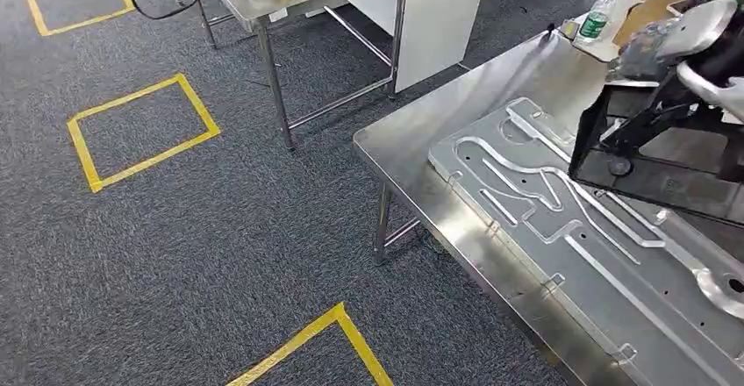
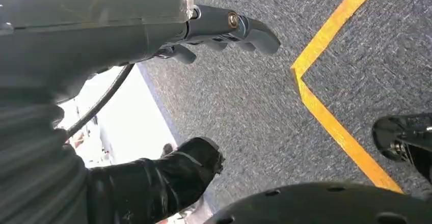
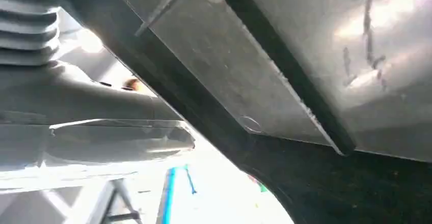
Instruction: Take the parts from the cabinet and place them on the table.
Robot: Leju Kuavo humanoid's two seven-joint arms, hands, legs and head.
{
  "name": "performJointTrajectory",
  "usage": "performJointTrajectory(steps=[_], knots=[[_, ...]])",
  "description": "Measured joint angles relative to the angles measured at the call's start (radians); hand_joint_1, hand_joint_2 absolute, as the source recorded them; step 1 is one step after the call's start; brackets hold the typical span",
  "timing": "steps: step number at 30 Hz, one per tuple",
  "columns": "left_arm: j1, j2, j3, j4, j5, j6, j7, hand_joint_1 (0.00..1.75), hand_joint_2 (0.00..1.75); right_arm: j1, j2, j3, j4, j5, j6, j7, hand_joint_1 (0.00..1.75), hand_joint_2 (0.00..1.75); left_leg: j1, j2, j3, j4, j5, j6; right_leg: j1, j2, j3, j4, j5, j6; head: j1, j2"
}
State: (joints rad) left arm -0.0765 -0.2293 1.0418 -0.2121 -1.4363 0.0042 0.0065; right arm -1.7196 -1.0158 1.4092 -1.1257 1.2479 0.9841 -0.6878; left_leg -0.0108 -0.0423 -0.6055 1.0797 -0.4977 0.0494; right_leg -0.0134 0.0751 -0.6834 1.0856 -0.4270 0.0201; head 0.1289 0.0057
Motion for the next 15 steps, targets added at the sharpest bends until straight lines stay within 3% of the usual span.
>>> performJointTrajectory(steps=[6,10,13,15], knots=[[0.000,0.000,0.000,0.000,0.003,0.004,-0.007,0.00,1.75,0.022,-0.007,0.000,0.030,-0.182,-0.056,0.062,0.00,0.00,0.000,0.000,0.000,0.000,0.000,0.000,0.000,-0.001,0.000,0.000,0.000,0.000,0.000,0.000],[0.000,0.000,0.001,0.000,0.007,0.007,-0.008,0.00,1.75,0.041,-0.013,-0.001,0.103,-0.450,0.009,0.191,0.00,0.00,0.000,-0.001,0.001,0.000,0.000,0.000,0.000,-0.001,0.000,0.000,0.000,0.000,0.000,0.000],[0.002,0.000,0.001,0.000,0.006,0.014,-0.009,0.00,1.75,0.084,-0.055,-0.001,0.125,-0.406,-0.084,0.201,0.00,0.00,0.001,-0.009,-0.001,0.000,0.001,0.000,0.001,-0.008,0.002,-0.001,0.000,0.000,0.000,0.000],[0.003,0.000,0.001,0.000,0.004,0.017,-0.005,0.00,1.75,0.123,-0.057,-0.002,0.202,-0.520,-0.130,0.244,0.00,0.00,0.001,-0.007,-0.001,0.000,0.001,0.000,0.001,-0.006,0.002,-0.002,0.000,0.000,0.000,0.000]])
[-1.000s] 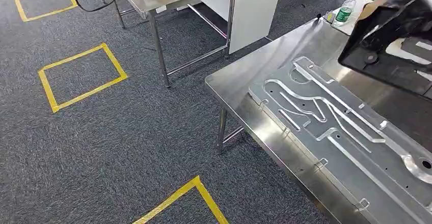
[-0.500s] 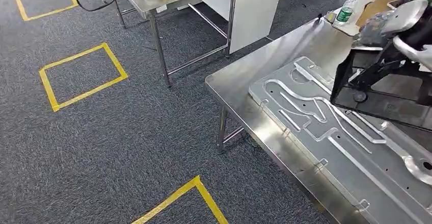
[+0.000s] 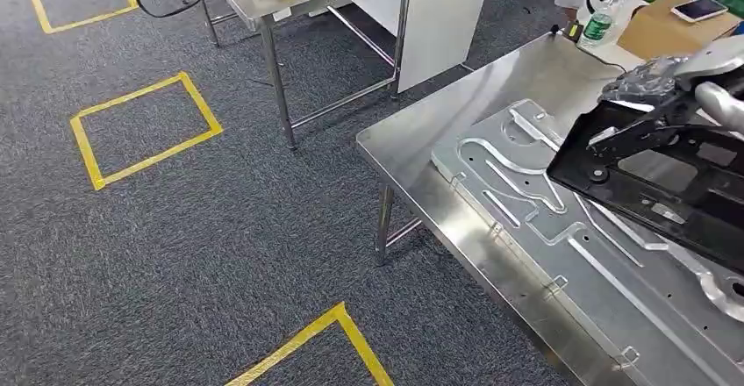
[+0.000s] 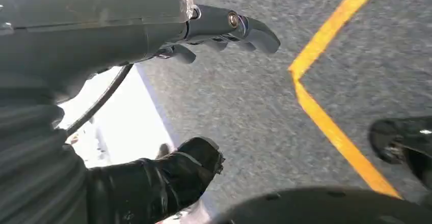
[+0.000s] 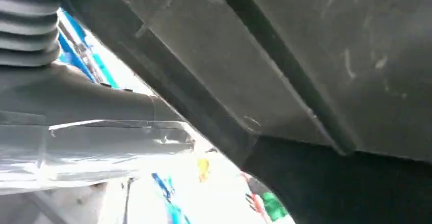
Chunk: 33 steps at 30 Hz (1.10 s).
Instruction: Take the parts from the cabinet and place them on the table.
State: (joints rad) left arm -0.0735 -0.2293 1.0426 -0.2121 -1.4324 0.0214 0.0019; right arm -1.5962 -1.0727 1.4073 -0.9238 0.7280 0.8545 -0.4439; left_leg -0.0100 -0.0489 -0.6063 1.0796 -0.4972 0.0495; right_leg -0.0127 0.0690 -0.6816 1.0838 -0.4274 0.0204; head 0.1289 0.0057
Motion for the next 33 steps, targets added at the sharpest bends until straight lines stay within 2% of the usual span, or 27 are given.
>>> performJointTrajectory(steps=[3,6,9,10,12,13,14,15,16,18,19,24,25,27,28,33], knots=[[-0.002,0.000,-0.001,0.000,-0.006,0.006,0.008,0.00,1.75,0.067,0.003,-0.003,0.149,-0.222,-0.025,0.110,0.00,0.00,0.000,-0.001,0.000,0.000,0.000,0.000,0.000,-0.001,0.001,-0.001,0.000,0.000,0.000,0.000],[-0.002,0.000,-0.002,0.000,-0.008,0.008,0.009,0.00,1.75,0.100,0.005,-0.005,0.256,-0.281,-0.027,0.134,0.00,0.00,0.000,-0.002,-0.002,0.000,0.000,0.001,-0.001,-0.003,0.001,-0.002,0.000,0.000,0.000,0.000],[-0.002,0.001,-0.002,0.000,-0.010,0.011,0.015,0.00,1.75,0.122,0.017,-0.006,0.347,-0.314,-0.070,0.240,0.00,0.00,0.000,0.000,-0.003,0.000,-0.001,0.001,-0.001,-0.001,0.001,-0.002,0.000,0.000,0.000,0.000],[-0.002,0.000,-0.002,0.000,-0.010,0.012,0.015,0.00,1.75,0.123,0.023,-0.006,0.376,-0.332,-0.061,0.259,0.00,0.00,-0.001,0.000,-0.002,0.000,-0.001,0.001,-0.001,-0.001,0.000,-0.002,0.000,0.000,0.000,0.000],[-0.004,0.001,-0.003,0.000,-0.011,0.014,0.014,0.00,1.75,0.117,0.023,-0.013,0.435,-0.422,0.020,0.288,0.00,0.00,-0.001,-0.001,0.000,0.000,0.000,0.001,0.000,-0.001,0.000,-0.002,0.000,0.001,0.000,0.000],[-0.003,0.001,-0.003,0.000,-0.013,0.014,0.013,0.00,1.75,0.110,0.011,-0.016,0.440,-0.428,0.056,0.276,0.00,0.00,-0.001,-0.003,-0.001,0.000,0.000,0.002,-0.001,-0.003,0.000,-0.002,0.000,0.001,0.000,0.000],[-0.003,0.001,-0.005,0.000,-0.016,0.014,0.012,0.00,1.75,0.098,0.001,-0.014,0.442,-0.387,0.084,0.237,0.00,0.00,-0.001,-0.003,-0.001,-0.001,0.001,0.003,-0.002,-0.003,0.000,-0.002,0.000,0.001,0.000,0.000],[-0.001,0.001,-0.006,0.000,-0.016,0.014,0.013,0.00,1.75,0.079,0.000,-0.008,0.453,-0.291,0.090,0.184,0.00,0.00,-0.002,-0.002,-0.001,-0.001,0.001,0.002,-0.002,-0.003,0.000,-0.002,0.000,0.000,0.000,0.000],[-0.001,0.002,-0.007,0.000,-0.016,0.014,0.014,0.00,1.75,0.064,-0.008,0.000,0.445,-0.147,0.062,0.140,0.00,0.00,-0.002,-0.002,-0.001,-0.002,0.001,0.002,-0.002,-0.002,0.000,-0.002,0.000,0.000,0.000,0.000],[-0.002,0.001,-0.007,0.000,-0.016,0.017,0.016,0.00,1.75,0.043,-0.009,0.001,0.431,0.096,0.003,0.121,0.00,0.00,-0.002,0.001,-0.001,-0.003,0.001,0.002,-0.002,0.000,0.000,-0.002,0.000,0.000,0.000,0.000],[-0.004,0.001,-0.007,0.000,-0.016,0.017,0.016,0.00,1.75,0.039,-0.008,0.001,0.432,0.155,-0.007,0.121,0.00,0.00,-0.001,0.001,-0.001,-0.003,0.000,0.002,-0.001,0.000,0.000,-0.002,0.000,0.000,0.000,0.000],[-0.006,0.001,-0.009,0.000,-0.016,0.017,0.017,0.00,1.75,0.032,-0.006,0.001,0.434,0.123,-0.018,0.109,0.00,0.00,-0.002,0.004,-0.002,-0.003,0.000,0.002,-0.003,0.003,0.000,-0.002,0.000,0.000,0.000,0.000],[-0.007,0.001,-0.009,0.000,-0.016,0.017,0.017,0.00,1.75,0.031,-0.005,0.001,0.434,0.111,0.008,0.114,0.00,0.00,-0.003,0.005,0.003,-0.003,0.000,0.002,-0.002,0.003,0.000,-0.003,0.000,0.000,0.000,0.000],[-0.007,0.002,-0.011,0.000,-0.022,0.017,0.017,0.00,1.75,0.016,-0.020,-0.003,0.430,-0.001,0.119,0.148,0.00,0.00,-0.003,0.002,0.002,-0.003,0.002,0.004,-0.002,-0.001,0.001,-0.003,0.001,0.001,0.000,0.000],[-0.006,0.001,-0.012,0.000,-0.022,0.017,0.016,0.00,1.75,0.009,-0.030,-0.006,0.428,-0.064,0.170,0.138,0.00,0.00,-0.002,-0.002,0.001,-0.004,0.003,0.005,-0.002,-0.004,0.001,-0.003,0.001,0.001,0.000,0.000],[-0.003,0.001,-0.013,0.000,-0.023,0.024,0.012,0.00,1.75,-0.006,-0.055,-0.002,0.350,-0.065,0.199,0.169,0.00,0.00,-0.003,0.004,0.001,-0.006,0.003,0.005,-0.003,0.002,0.001,-0.004,0.002,0.001,0.000,0.000]])
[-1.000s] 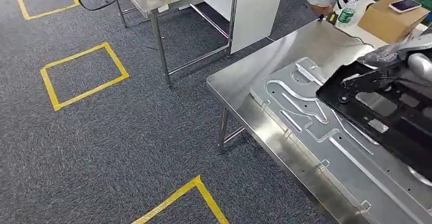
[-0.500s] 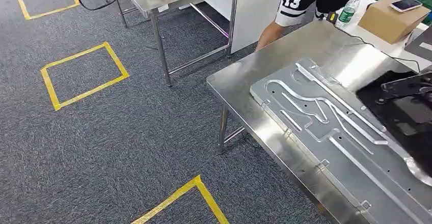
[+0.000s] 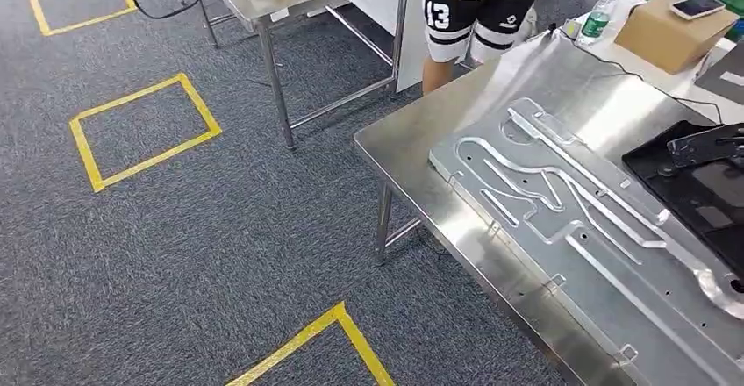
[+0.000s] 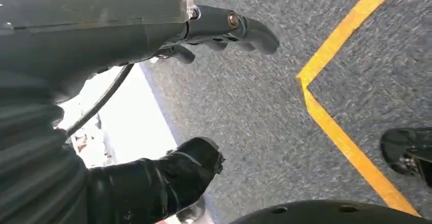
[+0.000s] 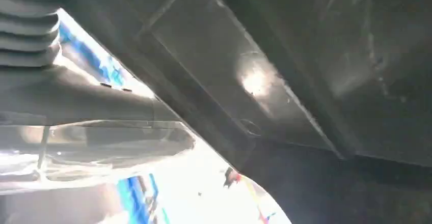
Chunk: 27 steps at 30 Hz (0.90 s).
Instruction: Take the parts from the cabinet and place them on the table.
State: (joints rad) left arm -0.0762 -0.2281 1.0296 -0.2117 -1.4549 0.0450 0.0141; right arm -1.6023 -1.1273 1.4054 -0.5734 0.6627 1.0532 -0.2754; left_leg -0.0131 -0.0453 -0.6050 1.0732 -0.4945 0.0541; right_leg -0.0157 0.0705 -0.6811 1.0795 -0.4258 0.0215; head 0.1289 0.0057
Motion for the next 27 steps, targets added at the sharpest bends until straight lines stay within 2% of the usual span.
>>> performJointTrajectory(steps=[2,11,27], knots=[[-0.002,0.000,0.000,0.000,0.000,0.005,-0.003,0.00,1.75,-0.008,-0.013,0.002,-0.060,0.025,-0.014,0.013,0.00,0.00,-0.001,0.000,0.001,-0.001,0.000,0.000,0.000,0.000,0.000,0.000,0.000,0.000,0.000,0.000],[-0.003,0.000,-0.002,0.000,0.010,0.003,-0.002,0.00,1.75,-0.042,-0.010,0.003,-0.136,-0.023,0.005,0.017,0.00,0.00,-0.001,0.000,0.002,-0.001,0.000,0.000,0.000,0.000,0.000,0.000,0.000,0.000,0.000,0.000],[-0.002,0.000,-0.002,0.000,0.010,-0.001,-0.006,0.00,1.75,-0.038,-0.014,0.003,-0.152,-0.053,-0.004,0.018,0.00,0.00,-0.001,0.000,0.001,-0.001,0.000,0.000,0.000,0.000,0.000,0.000,0.000,0.000,0.000,0.000]])
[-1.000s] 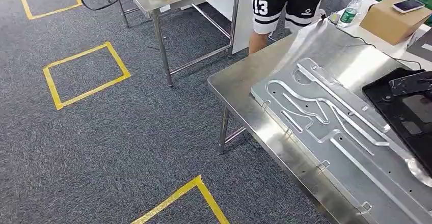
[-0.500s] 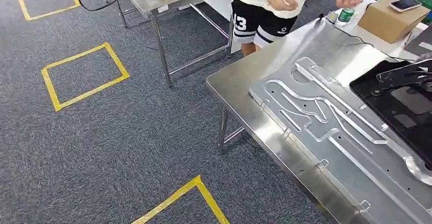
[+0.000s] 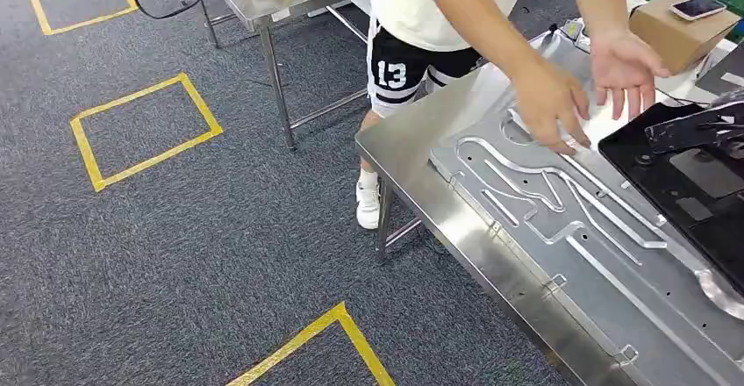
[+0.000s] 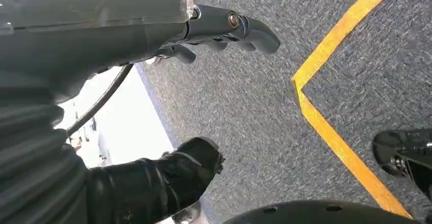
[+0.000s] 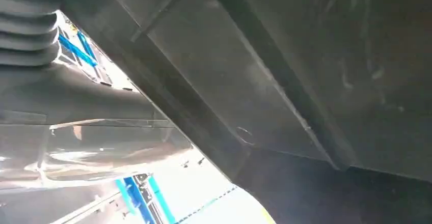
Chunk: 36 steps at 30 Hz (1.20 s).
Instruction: Take the parts from the cabinet and place them on the table.
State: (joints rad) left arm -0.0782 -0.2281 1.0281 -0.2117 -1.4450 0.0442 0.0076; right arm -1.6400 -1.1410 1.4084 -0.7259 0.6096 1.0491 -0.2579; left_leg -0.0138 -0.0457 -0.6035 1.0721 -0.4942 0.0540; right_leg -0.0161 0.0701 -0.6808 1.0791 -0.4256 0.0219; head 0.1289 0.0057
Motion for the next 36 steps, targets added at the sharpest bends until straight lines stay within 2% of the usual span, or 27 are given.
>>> performJointTrajectory(steps=[36], knots=[[0.000,0.000,-0.003,0.000,-0.001,-0.006,0.000,0.00,1.75,0.006,-0.021,0.000,-0.014,-0.013,0.026,-0.008,0.00,0.00,-0.002,-0.001,0.000,-0.003,0.000,0.000,-0.003,-0.001,-0.002,0.000,0.000,0.000,0.000,0.000]])
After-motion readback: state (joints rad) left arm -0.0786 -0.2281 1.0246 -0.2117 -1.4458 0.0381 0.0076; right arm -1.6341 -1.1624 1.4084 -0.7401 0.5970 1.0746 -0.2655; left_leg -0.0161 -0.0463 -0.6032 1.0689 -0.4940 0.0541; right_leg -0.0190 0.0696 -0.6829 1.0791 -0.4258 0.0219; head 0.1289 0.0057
